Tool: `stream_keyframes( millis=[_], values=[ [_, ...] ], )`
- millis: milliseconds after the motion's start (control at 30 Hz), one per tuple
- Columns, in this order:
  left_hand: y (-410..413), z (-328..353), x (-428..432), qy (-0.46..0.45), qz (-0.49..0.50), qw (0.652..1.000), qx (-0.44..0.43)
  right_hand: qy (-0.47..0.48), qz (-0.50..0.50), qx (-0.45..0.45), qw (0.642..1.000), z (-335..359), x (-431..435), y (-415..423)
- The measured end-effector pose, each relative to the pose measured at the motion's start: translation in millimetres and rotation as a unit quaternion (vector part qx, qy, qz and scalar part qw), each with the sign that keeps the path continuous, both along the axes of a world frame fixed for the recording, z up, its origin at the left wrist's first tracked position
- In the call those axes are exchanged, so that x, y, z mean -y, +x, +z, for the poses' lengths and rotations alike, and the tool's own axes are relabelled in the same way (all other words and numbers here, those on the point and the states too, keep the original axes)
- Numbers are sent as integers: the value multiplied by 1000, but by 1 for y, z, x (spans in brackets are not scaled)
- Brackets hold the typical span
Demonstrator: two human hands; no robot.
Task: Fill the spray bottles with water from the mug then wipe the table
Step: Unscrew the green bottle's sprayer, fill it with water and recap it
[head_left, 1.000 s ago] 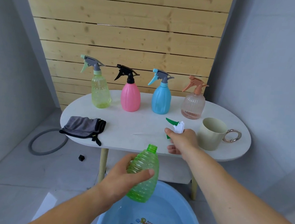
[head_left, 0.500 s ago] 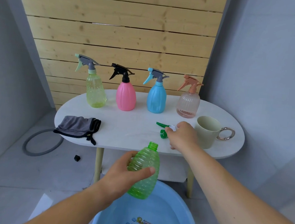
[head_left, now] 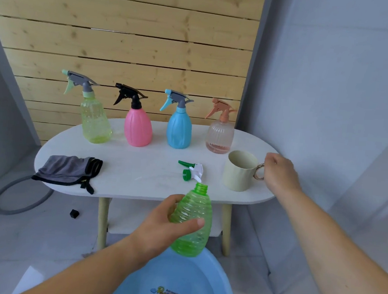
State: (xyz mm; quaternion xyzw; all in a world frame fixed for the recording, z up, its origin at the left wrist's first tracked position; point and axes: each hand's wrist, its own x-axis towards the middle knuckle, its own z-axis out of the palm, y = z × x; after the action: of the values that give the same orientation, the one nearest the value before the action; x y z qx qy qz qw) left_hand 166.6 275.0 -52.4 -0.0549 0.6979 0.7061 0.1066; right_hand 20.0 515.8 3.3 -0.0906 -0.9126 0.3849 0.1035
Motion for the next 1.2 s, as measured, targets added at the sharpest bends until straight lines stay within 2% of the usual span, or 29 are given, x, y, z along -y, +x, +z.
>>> stream_keyframes(
  millis=[67, 100, 300, 367, 433, 533, 733, 867, 1033, 1100, 1200],
  values=[
    [-2, -1, -6, -3, -2, 1000, 1, -62, 23, 48, 997, -4, -5, 2],
    [-3, -2, -8, -6, -6, 1000, 1, -59, 28, 63, 996, -7, -8, 1],
    [-3, -8, -13, -13, -11, 1000, 0, 36, 46, 78, 995, -24, -18, -6],
    [-1, -8, -12, -17, -16, 1000, -2, 34, 56, 76, 995, -25, -18, 1],
    [2, -9, -11, -22, -20, 1000, -7, -44, 66, 88, 993, -26, -20, 9],
    [7, -10, -9, -34, -22, 999, -15, -207, 84, 120, 967, -20, -17, 30],
    [29, -11, 0, -58, -26, 998, -31, -304, 137, 179, 926, -14, -5, 85],
    [49, -21, 7, -94, -36, 995, -28, -327, 183, 192, 907, -31, 8, 119],
    [75, -40, 22, -140, -48, 989, -3, -335, 216, 172, 901, -67, 27, 142],
    [83, -51, 33, -141, -65, 988, 19, -317, 227, 190, 901, -88, 30, 150],
    [90, -67, 45, -149, -96, 982, 59, -238, 234, 245, 910, -121, 34, 159]
  ],
)
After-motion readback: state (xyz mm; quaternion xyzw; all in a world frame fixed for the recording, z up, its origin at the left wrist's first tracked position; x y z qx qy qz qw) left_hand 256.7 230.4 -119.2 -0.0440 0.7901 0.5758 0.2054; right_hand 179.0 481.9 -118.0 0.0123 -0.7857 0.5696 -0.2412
